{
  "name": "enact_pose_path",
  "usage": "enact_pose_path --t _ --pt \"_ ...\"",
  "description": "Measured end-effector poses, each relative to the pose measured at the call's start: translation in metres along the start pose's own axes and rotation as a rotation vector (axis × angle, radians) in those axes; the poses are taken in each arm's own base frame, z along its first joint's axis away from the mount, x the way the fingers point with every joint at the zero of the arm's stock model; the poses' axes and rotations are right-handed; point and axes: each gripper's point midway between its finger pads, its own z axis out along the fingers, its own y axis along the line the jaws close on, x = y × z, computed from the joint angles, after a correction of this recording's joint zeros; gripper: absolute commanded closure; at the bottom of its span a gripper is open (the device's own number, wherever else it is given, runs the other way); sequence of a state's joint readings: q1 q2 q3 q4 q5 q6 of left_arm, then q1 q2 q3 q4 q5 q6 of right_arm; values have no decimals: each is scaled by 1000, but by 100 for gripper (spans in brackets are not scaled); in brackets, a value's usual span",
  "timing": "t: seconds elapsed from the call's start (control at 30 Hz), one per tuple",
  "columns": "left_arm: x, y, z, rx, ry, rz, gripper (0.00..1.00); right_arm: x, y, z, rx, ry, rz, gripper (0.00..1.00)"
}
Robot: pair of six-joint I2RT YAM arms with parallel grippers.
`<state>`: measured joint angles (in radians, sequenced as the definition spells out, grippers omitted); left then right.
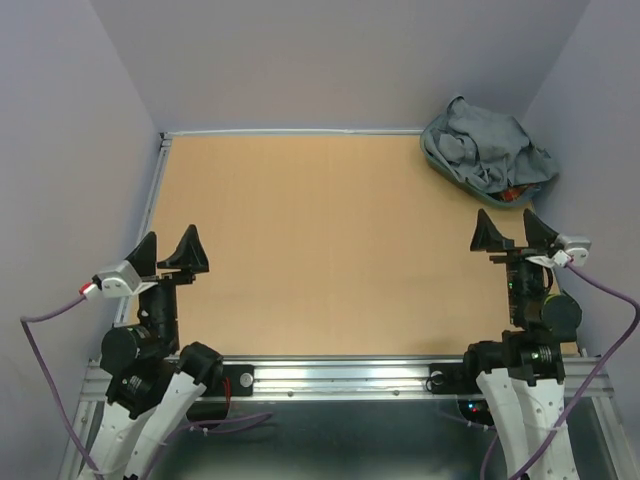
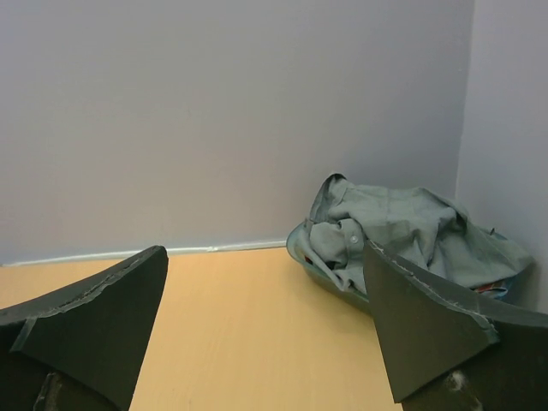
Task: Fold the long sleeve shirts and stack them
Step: Grab the shirt from the pile
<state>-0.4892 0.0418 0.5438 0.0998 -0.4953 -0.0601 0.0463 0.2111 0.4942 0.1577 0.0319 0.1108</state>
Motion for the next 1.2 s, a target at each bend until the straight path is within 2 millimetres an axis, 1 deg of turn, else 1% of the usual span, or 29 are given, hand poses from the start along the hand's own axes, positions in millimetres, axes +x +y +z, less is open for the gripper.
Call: enact_pose_path --t 0.07,0.13,0.2,0.27,0.3,0.4,0.47,0.5,0.53,0.6,0.67,0.7,0.77,0.8,0.87,0.9,0.93,1.1,1.13,1.2 --pt "6 -5 5 10 19 10 1 4 2 1 -13 13 0 0" --pt "21 -13 15 24 76 39 1 10 1 5 -9 37 2 0" --pt "38 -19 24 30 140 65 1 24 0 11 -2 85 2 0" --pt "55 -27 34 37 209 83 1 43 -2 24 11 162 19 0" --pt "67 -32 41 38 257 94 1 51 -3 30 19 199 26 0" --pt "98 -43 52 55 372 119 1 84 -7 54 55 340 54 0" --pt "114 -50 55 75 430 128 1 96 -8 71 75 396 68 0" --pt "118 -51 55 79 445 129 1 99 -11 87 100 414 77 0" --pt "132 -51 54 86 493 141 1 109 -14 96 121 443 84 0" --pt "146 -45 51 77 547 157 1 129 -26 120 201 494 91 0" --pt "147 -37 50 56 560 163 1 143 -37 139 271 523 84 0" --pt "146 -34 51 48 556 162 1 155 -46 152 320 542 71 0" --pt "140 -28 52 31 540 158 1 171 -60 170 392 564 39 0" --pt "138 -28 52 30 534 154 1 174 -67 179 425 559 24 0" --pt "137 -29 51 39 534 151 1 197 -85 204 491 575 -16 0" --pt "137 -30 51 45 535 148 1 203 -91 209 509 579 -31 0" --pt "137 -30 51 46 536 148 1 218 -101 213 527 606 -53 0" --pt "139 -30 50 55 546 147 1 271 -142 232 567 688 -136 0" --pt "139 -30 50 55 546 147 1 280 -149 232 570 704 -146 0" --pt "139 -29 51 53 547 146 1 299 -160 234 563 739 -162 3"
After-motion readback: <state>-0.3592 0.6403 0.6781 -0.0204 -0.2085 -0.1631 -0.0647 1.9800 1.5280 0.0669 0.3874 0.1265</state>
